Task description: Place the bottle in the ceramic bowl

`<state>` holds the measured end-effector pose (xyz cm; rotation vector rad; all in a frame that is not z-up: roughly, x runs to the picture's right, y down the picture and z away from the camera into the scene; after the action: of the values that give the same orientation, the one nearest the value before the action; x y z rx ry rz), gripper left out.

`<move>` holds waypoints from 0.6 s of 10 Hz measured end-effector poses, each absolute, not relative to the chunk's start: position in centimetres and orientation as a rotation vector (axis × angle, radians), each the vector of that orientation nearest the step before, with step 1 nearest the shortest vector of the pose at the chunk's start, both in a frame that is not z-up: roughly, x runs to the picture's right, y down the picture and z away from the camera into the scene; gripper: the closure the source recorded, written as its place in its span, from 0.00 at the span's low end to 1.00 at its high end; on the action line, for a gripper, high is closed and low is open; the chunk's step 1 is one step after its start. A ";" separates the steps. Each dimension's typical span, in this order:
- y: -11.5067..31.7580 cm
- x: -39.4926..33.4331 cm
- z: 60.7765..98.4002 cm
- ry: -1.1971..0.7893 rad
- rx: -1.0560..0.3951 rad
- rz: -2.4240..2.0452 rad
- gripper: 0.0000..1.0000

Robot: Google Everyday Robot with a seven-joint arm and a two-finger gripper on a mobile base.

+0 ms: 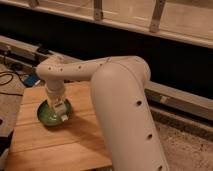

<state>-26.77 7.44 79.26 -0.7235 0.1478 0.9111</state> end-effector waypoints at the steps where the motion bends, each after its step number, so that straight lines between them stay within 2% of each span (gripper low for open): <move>1: 7.5 -26.7 79.3 0.148 -0.724 0.912 0.63; 4: 7.5 -26.7 79.3 0.149 -0.724 0.912 0.30; 6: 7.5 -26.7 79.3 0.149 -0.724 0.913 0.20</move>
<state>-26.69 7.49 79.33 -0.7244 0.1491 0.9126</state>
